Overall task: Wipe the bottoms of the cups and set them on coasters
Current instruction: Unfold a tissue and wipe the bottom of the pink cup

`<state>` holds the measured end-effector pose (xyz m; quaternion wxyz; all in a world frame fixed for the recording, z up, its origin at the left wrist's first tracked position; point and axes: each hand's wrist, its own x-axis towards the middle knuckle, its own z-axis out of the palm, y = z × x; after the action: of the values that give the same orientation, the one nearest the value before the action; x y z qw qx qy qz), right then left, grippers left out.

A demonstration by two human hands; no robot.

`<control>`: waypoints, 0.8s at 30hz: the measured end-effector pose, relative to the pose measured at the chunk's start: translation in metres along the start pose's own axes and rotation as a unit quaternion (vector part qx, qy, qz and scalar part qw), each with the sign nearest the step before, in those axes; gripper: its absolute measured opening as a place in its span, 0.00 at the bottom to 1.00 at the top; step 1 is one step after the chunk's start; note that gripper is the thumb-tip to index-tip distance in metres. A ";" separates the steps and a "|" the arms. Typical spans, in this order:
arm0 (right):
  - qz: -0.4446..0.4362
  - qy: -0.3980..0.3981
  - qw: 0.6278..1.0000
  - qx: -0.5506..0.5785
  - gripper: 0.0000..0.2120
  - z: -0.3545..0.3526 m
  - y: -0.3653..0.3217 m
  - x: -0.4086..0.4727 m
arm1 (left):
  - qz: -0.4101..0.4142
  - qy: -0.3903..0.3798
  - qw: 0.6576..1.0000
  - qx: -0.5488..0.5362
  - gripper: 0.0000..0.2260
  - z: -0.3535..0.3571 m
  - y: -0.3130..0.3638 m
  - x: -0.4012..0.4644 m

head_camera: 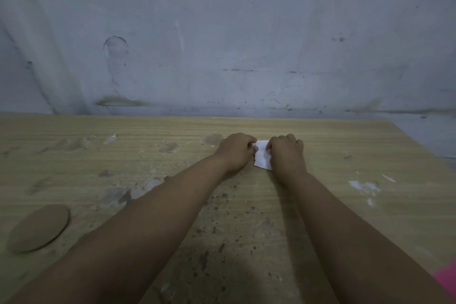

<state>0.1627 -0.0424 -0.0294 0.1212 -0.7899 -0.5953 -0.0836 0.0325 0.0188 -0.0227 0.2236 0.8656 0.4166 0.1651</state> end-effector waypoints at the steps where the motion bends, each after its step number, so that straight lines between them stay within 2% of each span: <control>1: -0.001 0.000 1.000 -0.001 0.12 0.001 0.000 -0.001 | 0.001 0.015 1.000 0.000 0.14 0.002 0.000 0.001; 5: -0.010 0.012 1.000 -0.002 0.10 0.001 0.001 -0.003 | -0.022 0.082 0.996 -0.031 0.07 0.011 0.001 0.004; 8: -0.011 0.024 0.999 0.031 0.09 0.001 0.003 -0.004 | -0.029 0.122 0.989 -0.073 0.05 0.012 0.003 0.004; 11: -0.017 0.066 0.995 0.071 0.14 0.000 0.003 -0.005 | -0.022 0.151 0.985 -0.081 0.05 0.009 0.002 0.002; 13: -0.023 0.078 0.995 0.063 0.17 -0.002 0.003 -0.004 | -0.022 0.154 0.984 -0.089 0.04 0.005 0.002 0.001; 19: 0.001 0.065 0.989 0.133 0.07 -0.022 0.001 0.001 | -0.013 0.156 0.976 -0.149 0.03 -0.010 0.003 -0.009; 24: -0.020 0.027 0.961 0.274 0.04 -0.043 -0.009 0.001 | 0.014 0.080 0.968 -0.236 0.13 -0.028 0.008 -0.026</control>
<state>0.1552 -0.0519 0.0132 0.3472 -0.7121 -0.6074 0.0586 0.0085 0.0009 0.0028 0.3848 0.7781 0.3701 0.3308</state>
